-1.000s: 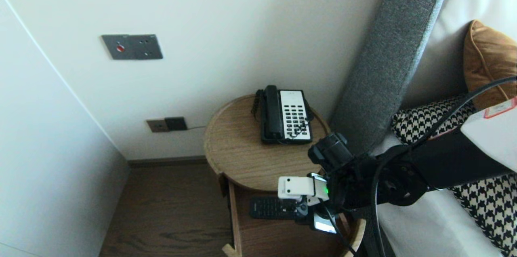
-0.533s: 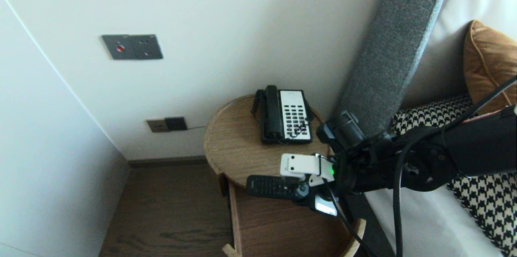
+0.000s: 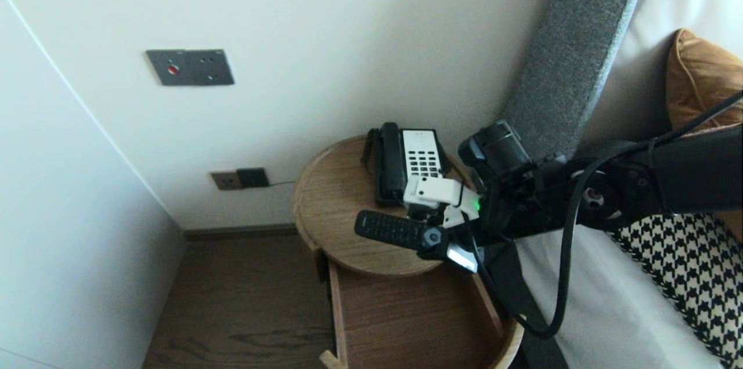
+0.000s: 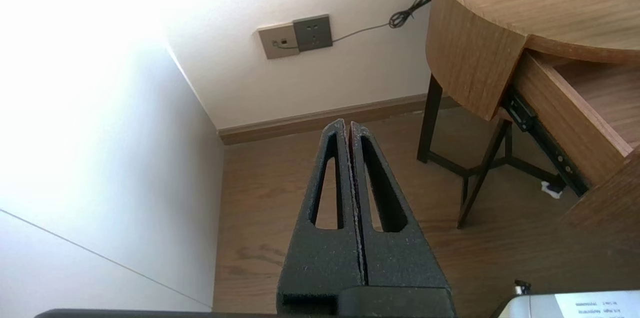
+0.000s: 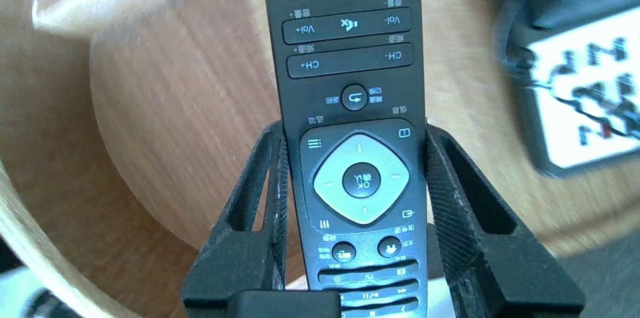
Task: Take the remote control out of the drawer one by one and place them on the table
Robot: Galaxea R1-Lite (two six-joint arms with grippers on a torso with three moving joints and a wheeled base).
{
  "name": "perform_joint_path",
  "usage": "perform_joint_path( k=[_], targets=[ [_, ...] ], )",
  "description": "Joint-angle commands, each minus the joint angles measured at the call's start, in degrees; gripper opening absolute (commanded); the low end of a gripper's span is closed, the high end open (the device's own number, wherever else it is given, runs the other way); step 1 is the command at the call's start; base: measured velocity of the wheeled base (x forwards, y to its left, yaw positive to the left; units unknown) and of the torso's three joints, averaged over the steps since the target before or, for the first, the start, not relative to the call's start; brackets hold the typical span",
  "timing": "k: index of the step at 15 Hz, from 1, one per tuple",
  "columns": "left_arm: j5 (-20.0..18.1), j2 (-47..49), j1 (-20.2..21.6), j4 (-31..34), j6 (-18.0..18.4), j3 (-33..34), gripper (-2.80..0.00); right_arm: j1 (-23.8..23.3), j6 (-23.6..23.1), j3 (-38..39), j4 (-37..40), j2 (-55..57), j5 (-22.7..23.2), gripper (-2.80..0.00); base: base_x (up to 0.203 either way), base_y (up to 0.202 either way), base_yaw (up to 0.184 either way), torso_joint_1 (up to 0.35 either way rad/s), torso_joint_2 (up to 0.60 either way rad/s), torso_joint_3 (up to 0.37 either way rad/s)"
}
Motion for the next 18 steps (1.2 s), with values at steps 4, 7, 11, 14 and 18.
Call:
perform_joint_path(
  k=[4, 7, 11, 14, 18],
  targets=[
    [0.06, -0.01, 0.02, -0.01, 0.04, 0.0, -2.8, -0.72, 13.41, -8.93, 2.18, 2.85, -0.26, -2.8, 0.0, 0.0, 0.0, 0.0, 0.0, 0.0],
    [0.02, -0.01, 0.02, -0.01, 0.04, 0.0, -2.8, -0.72, 24.7, -11.66, 2.18, 3.55, -0.73, -2.8, 0.0, 0.0, 0.0, 0.0, 0.0, 0.0],
    [0.06, -0.01, 0.02, -0.01, 0.02, 0.0, -2.8, -0.63, 38.37, -15.88, 2.16, 4.97, -7.83, -2.8, 0.0, 0.0, 0.0, 0.0, 0.0, 0.0],
    [-0.08, -0.01, 0.02, -0.01, -0.05, 0.0, -2.8, -0.7, 46.19, -18.72, 2.35, 7.02, -15.54, -2.8, 0.0, 0.0, 0.0, 0.0, 0.0, 0.0],
    [-0.12, -0.01, 0.02, -0.01, -0.14, 0.0, -2.8, -0.54, 51.81, -17.37, 4.02, 6.72, -18.69, -2.8, 0.0, 0.0, 0.0, 0.0, 0.0, 0.0]
  ],
)
